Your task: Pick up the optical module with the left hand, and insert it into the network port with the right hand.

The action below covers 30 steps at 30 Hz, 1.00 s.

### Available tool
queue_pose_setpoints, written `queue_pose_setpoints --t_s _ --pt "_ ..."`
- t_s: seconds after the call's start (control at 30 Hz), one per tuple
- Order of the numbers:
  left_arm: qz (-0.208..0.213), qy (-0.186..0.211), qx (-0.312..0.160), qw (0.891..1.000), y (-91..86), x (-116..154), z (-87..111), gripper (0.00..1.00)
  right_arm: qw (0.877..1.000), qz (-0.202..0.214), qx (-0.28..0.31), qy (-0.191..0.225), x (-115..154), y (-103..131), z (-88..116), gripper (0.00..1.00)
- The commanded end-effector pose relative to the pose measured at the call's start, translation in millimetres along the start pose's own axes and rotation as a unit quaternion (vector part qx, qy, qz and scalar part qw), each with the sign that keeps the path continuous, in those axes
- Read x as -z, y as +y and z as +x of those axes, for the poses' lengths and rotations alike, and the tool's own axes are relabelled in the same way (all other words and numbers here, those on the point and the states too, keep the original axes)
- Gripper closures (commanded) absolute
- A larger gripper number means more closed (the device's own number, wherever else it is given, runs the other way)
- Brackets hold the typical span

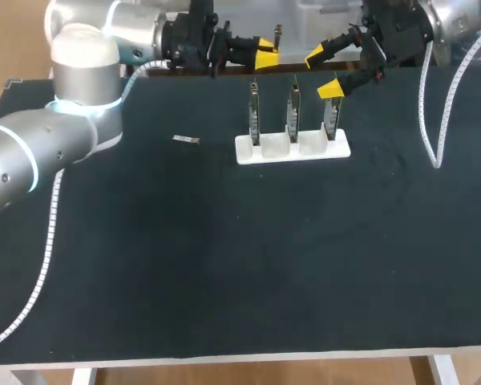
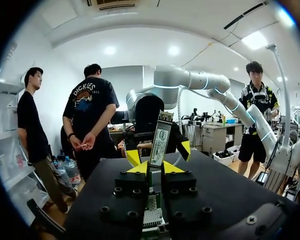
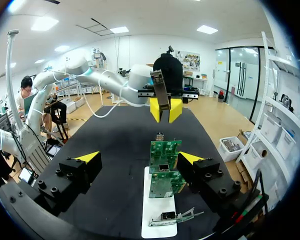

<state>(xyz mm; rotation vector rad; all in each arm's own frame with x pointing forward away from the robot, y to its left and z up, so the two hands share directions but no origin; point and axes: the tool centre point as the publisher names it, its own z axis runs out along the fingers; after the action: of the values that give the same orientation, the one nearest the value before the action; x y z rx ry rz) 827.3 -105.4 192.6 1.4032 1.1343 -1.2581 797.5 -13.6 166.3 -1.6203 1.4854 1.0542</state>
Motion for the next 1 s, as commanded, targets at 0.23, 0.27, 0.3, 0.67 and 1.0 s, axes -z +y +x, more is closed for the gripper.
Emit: queue_pose_setpoints --t_s 0.23,0.27,0.3,0.67,1.0 --pt "-0.017 0.002 0.009 1.0 -5.9 -12.4 7.0 1.0 1.0 -0.001 0.0 0.0 0.1 -0.7 -0.1 0.0" --pt "-0.02 0.002 0.011 1.0 -6.7 -13.6 7.3 1.0 1.0 -0.001 0.0 0.0 0.1 -0.7 -0.1 0.0" --pt "-0.021 0.003 0.011 1.0 -7.6 -14.7 7.3 1.0 1.0 -0.001 0.0 0.0 0.1 -0.7 -0.1 0.0" --pt "-0.014 -0.014 0.005 1.0 -8.0 -36.8 6.8 1.0 1.0 -0.001 0.0 0.0 0.1 -0.7 -0.1 0.0" --pt "-0.003 -0.027 0.007 1.0 -7.3 -39.8 5.6 1.0 1.0 -0.001 0.0 0.0 0.1 -0.7 -0.1 0.0"
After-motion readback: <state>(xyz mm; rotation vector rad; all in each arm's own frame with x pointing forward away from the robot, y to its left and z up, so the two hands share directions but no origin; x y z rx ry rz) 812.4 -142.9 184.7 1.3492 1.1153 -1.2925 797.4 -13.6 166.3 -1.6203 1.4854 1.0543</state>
